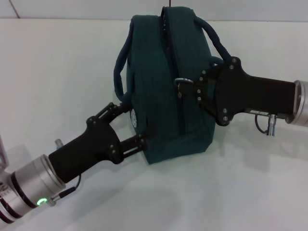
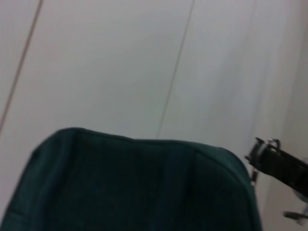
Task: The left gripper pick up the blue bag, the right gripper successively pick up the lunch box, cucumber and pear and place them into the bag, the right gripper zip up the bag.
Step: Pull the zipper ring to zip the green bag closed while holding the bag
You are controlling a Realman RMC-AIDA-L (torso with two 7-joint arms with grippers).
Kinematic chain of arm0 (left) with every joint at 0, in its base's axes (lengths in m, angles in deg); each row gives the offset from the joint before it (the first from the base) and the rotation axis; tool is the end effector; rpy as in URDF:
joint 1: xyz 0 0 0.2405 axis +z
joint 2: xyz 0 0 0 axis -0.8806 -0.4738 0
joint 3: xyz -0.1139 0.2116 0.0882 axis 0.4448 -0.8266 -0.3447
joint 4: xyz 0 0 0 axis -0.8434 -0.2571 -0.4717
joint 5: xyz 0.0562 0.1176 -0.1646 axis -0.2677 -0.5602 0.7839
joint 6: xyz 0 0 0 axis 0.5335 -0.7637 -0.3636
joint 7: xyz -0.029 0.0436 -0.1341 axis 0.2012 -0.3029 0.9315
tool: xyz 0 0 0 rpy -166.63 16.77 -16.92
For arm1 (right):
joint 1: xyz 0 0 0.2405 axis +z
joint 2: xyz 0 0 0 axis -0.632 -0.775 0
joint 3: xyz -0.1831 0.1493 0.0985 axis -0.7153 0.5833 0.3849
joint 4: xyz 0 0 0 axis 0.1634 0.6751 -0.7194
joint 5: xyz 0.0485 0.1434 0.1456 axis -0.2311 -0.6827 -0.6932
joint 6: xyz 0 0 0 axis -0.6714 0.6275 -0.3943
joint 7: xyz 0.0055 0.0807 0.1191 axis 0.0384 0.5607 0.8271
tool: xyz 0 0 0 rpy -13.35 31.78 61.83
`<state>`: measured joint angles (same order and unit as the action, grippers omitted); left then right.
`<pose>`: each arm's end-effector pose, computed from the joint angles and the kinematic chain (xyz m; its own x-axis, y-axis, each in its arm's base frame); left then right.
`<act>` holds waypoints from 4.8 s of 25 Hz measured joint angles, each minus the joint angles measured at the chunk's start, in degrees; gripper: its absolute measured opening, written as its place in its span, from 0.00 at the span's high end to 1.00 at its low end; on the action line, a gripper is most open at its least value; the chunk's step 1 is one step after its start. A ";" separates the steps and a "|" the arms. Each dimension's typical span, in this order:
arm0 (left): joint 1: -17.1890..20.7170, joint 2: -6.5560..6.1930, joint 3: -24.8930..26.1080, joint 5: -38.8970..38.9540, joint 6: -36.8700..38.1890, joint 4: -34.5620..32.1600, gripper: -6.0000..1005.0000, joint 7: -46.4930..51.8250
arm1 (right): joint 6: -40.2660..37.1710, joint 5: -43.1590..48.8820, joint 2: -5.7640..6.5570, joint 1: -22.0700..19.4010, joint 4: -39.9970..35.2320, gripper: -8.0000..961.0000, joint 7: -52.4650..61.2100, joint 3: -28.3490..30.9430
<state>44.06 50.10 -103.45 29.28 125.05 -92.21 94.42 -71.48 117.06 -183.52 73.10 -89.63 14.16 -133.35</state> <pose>-0.2899 0.2314 -0.0567 0.5214 0.1481 0.8404 0.5798 -0.7841 -0.2215 0.1702 0.3303 -0.0367 0.6742 0.3563 -0.6469 0.1406 -0.9218 -0.3612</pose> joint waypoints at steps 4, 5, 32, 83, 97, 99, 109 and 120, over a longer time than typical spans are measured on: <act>-0.84 -0.13 -1.74 -0.72 0.14 -0.18 0.18 0.84 | 0.01 -0.15 -0.04 -0.20 0.00 0.98 -0.24 0.03; -1.11 -0.21 -2.05 -0.79 0.16 -0.15 0.18 1.39 | 0.02 -0.16 -0.04 -0.24 0.00 0.98 -0.25 0.03; -3.36 -0.36 -2.11 2.72 -5.96 -0.52 0.65 2.30 | -2.39 -2.92 -0.03 -1.56 0.49 0.98 -3.86 -0.20; -8.40 0.77 -0.39 2.86 0.99 -1.38 0.43 -4.32 | 0.87 -36.84 -0.03 -2.70 8.87 0.98 -20.74 -13.00; -11.04 0.83 -0.43 2.93 -0.66 0.63 0.32 -4.51 | -0.49 -37.23 -0.03 -3.36 8.87 0.98 -20.78 -13.63; -10.86 0.82 -0.51 2.93 -0.64 0.53 0.37 -4.75 | -0.95 -37.43 -0.03 -3.70 8.87 0.98 -20.80 -13.73; -10.33 0.17 -0.82 0.77 2.18 0.24 0.69 -4.92 | -3.88 -37.48 -0.03 -4.62 8.92 0.98 -20.88 -14.20; -4.48 -0.65 -0.29 1.05 2.31 -5.98 0.85 -6.64 | -6.54 -41.76 -0.03 -4.89 9.07 0.98 -20.75 -24.89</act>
<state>39.58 49.45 -103.74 30.32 127.36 -98.19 87.78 -78.02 75.30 -183.56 68.20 -80.55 -6.59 -158.24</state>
